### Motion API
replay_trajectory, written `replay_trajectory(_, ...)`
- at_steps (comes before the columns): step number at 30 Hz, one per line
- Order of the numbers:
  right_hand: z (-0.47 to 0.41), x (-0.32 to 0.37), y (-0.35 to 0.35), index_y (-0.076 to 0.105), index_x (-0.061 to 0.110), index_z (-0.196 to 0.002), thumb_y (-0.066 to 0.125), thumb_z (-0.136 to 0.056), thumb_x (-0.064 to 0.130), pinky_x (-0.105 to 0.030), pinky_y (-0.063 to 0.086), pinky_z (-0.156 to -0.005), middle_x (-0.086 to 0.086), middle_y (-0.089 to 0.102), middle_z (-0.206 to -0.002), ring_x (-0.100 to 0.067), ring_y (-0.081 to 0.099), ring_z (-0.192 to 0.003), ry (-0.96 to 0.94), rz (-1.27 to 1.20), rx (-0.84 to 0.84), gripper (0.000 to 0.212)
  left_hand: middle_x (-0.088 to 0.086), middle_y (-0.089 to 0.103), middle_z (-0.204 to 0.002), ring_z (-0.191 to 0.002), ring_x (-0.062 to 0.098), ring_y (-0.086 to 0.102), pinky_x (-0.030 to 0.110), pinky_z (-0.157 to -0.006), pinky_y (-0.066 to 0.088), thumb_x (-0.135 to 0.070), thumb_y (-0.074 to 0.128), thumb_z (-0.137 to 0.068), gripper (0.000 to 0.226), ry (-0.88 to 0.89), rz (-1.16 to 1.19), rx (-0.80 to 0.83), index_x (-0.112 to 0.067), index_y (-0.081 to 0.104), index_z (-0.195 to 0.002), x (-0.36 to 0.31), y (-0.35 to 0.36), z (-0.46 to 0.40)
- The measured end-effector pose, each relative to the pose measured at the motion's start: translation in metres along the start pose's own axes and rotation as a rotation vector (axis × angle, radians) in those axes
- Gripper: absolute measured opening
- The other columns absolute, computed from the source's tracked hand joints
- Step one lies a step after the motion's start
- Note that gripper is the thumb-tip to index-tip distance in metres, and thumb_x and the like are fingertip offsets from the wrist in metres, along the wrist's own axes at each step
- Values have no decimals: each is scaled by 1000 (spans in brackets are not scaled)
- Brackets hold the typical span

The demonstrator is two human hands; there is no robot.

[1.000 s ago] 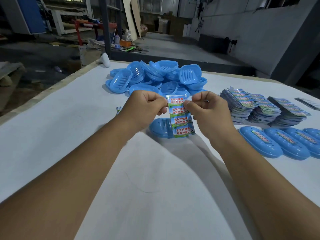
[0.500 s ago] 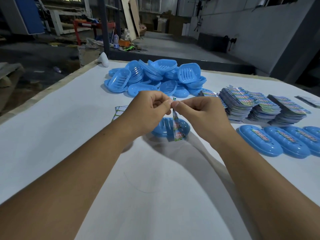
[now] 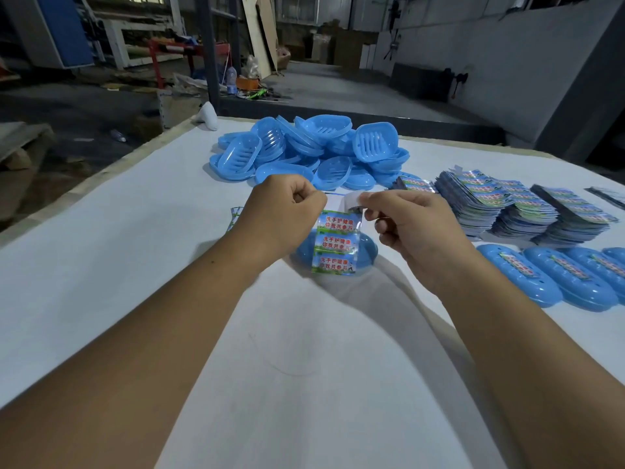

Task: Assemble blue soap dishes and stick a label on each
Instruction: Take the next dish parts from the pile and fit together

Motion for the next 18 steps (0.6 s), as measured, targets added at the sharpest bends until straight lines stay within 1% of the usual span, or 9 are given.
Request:
replay_trajectory(3, -2, -3, -1, 75, 13, -82, 78, -81, 20, -22, 37, -57, 4, 61, -69, -10, 44, -59, 62, -126, 26, 7, -2, 60, -64, -60, 8, 52, 30, -59, 44, -25, 54, -90, 27, -69, -74, -36, -15, 54, -65, 3, -4, -2)
replay_trajectory(6, -4, -5, -3, 74, 16, -83, 76, -83, 21, -19, 36, -53, 5, 60, -69, -9, 44, -55, 133, -253, 10, 5, 1, 57, -68, -74, 26, 63, 41, -67, 54, -27, 45, -93, 29, -159, -106, -76, -16, 43, -66, 6, -11, -5)
replay_trajectory(7, -4, -6, -4, 74, 17, -82, 75, -84, 21, -19, 36, -52, 5, 60, -70, -9, 44, -54, 149, -289, -4, 5, 3, 58, -72, -79, 29, 63, 44, -70, 55, -27, 41, -94, 29, -191, -137, -85, -15, 43, -68, 7, -14, -6)
replay_trajectory(8, -5, -6, -5, 74, 17, -82, 74, -86, 21, -19, 36, -51, 5, 60, -70, -9, 44, -54, 158, -313, -20, 6, 5, 58, -76, -81, 31, 61, 44, -71, 51, -27, 38, -96, 29, -215, -196, -86, -14, 44, -70, 10, -17, -8)
replay_trajectory(10, -6, -6, -7, 73, 17, -82, 74, -87, 22, -18, 35, -50, 6, 59, -69, -9, 43, -54, 163, -318, -49, 7, 6, 54, -82, -85, 28, 55, 38, -71, 40, -28, 33, -100, 29, -277, -354, -59, -15, 49, -80, 17, -24, -12)
replay_trajectory(13, -7, -8, -7, 72, 17, -82, 73, -88, 23, -18, 35, -49, 6, 58, -69, -9, 42, -55, 156, -277, -62, 9, 7, 48, -88, -87, 23, 51, 37, -73, 38, -20, 31, -101, 20, -362, -598, 80, -11, 49, -96, 31, -35, -15)
replay_trajectory(15, -7, -8, -6, 73, 16, -84, 73, -88, 24, -17, 36, -49, 6, 59, -70, -8, 43, -55, 147, -265, -61, 9, 7, 47, -88, -85, 21, 50, 37, -71, 39, -15, 35, -100, 15, -365, -715, 133, -9, 48, -97, 38, -41, -17)
replay_trajectory(17, -7, -8, -6, 73, 15, -88, 72, -89, 25, -17, 37, -48, 6, 59, -71, -8, 45, -55, 138, -249, -50, 10, 7, 54, -87, -77, 18, 53, 34, -63, 38, -23, 36, -101, 25, -386, -766, 148, -7, 54, -94, 42, -47, -16)
replay_trajectory(18, -7, -8, -6, 73, 15, -89, 72, -88, 26, -17, 38, -48, 6, 60, -71, -8, 45, -55, 133, -237, -46, 11, 7, 57, -86, -74, 17, 53, 32, -58, 35, -29, 37, -101, 28, -409, -793, 135, -10, 55, -90, 41, -50, -14)
Point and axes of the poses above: each hand's wrist, its own z-axis away from the middle knuckle, its own y-axis out of the palm, x = y × z, the point moved 3 cm from there along -z, towards the middle knuckle
